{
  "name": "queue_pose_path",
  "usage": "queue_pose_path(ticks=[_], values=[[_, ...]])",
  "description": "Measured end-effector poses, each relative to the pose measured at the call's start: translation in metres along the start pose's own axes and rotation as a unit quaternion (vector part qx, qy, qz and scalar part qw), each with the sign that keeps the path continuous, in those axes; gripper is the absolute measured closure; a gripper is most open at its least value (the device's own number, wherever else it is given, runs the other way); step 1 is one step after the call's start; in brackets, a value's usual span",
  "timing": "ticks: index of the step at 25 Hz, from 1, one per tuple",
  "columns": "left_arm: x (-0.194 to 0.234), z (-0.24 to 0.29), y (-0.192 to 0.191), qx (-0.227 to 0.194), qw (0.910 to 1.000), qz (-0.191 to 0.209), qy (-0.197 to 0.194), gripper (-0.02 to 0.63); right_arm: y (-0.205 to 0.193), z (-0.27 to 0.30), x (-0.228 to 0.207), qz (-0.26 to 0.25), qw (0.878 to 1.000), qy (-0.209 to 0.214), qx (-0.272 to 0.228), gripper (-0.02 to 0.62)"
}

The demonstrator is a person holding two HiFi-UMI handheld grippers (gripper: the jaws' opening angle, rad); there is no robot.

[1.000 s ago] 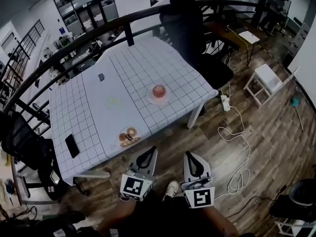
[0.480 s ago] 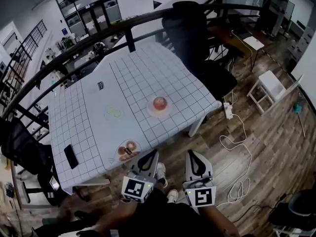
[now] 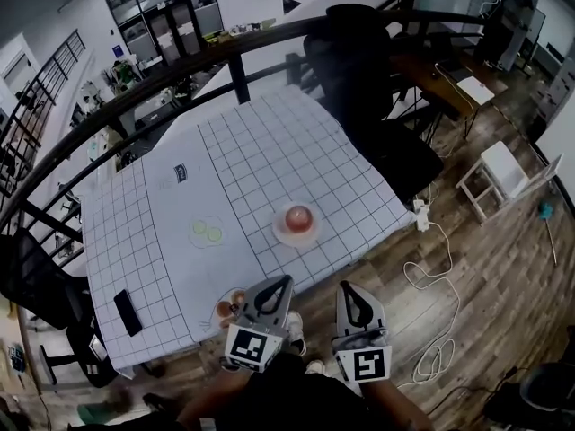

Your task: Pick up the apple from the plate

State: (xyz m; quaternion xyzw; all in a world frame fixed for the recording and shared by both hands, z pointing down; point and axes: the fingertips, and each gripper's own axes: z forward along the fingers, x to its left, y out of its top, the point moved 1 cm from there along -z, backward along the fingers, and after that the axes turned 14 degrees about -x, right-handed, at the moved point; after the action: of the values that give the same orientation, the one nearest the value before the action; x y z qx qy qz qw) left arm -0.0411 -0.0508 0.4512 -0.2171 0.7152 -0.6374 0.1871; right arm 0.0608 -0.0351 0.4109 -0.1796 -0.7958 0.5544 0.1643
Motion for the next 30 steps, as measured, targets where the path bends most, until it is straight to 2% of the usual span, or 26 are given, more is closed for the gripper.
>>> queue_pose_path(ticks=[6,14,22,30], values=[[0.037,0.036,-0.012,0.006,0.9999,-0.006,-0.008,0.584,-0.023,0.044,-0.012,0.007,1.0,-0.018,0.019,0.572],[0.065,0.073,-0.025,0.01,0.9989,-0.001,-0.046,0.584,-0.039,0.092,-0.023,-0.008,0.999,-0.024,0.03,0.572],[0.076,0.09,-0.037,0.013,0.9987,-0.017,-0.046,0.584,-0.057,0.112,-0.037,-0.011,0.999,-0.024,0.045,0.572],[0.083,0.113,-0.047,0.026,0.9994,-0.013,-0.019,0.584,-0.077,0.137,-0.054,0.011,0.999,0.007,0.049,0.572]])
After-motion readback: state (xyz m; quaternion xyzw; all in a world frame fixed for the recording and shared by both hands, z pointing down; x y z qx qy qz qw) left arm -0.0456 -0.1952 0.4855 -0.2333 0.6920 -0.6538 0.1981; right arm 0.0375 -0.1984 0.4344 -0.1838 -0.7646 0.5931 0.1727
